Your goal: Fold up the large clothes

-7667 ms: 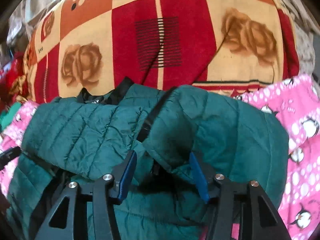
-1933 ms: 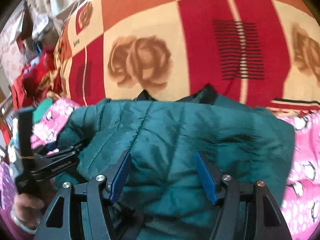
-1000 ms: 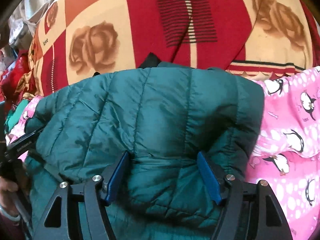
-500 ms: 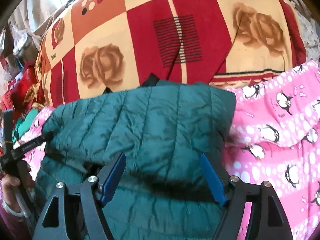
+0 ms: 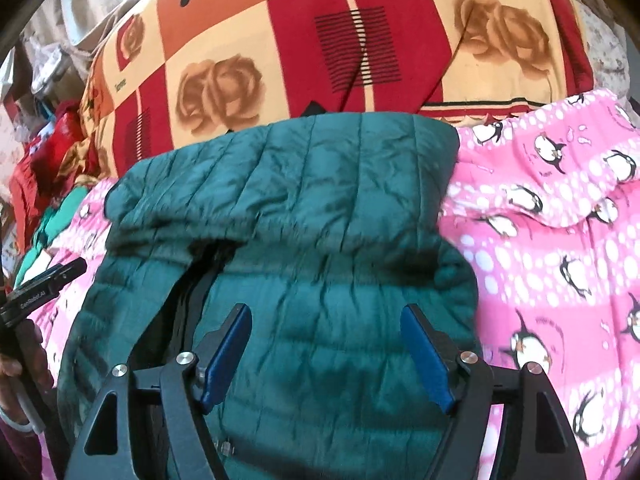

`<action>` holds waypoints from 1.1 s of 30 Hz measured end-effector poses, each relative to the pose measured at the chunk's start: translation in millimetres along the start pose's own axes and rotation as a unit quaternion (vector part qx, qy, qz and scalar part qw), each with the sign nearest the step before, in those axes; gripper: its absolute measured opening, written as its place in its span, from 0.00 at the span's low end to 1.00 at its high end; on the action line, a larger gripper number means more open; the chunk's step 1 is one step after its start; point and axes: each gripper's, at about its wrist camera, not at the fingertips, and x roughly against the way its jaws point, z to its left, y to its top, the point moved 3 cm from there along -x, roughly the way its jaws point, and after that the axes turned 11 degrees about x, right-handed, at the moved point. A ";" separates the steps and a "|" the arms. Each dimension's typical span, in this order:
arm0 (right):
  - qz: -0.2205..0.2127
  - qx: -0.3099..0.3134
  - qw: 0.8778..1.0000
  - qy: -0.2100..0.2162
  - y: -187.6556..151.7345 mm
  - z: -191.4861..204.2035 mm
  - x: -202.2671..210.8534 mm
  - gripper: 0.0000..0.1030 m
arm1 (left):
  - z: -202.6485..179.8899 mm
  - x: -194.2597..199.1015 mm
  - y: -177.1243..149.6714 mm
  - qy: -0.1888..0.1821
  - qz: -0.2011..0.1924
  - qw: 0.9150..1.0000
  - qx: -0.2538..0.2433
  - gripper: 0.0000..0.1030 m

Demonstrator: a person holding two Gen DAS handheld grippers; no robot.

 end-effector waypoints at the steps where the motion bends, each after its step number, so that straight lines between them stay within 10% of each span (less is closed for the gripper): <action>1: 0.001 0.002 1.000 -0.001 -2.6 1.2 1.6 0.72 | 1.9 2.4 -4.0 0.001 0.001 1.000 -0.001 0.88; 33: 0.052 0.030 0.998 -0.005 -104.6 36.2 51.7 0.73 | 49.9 44.5 -99.2 0.011 0.034 0.999 -0.019 0.88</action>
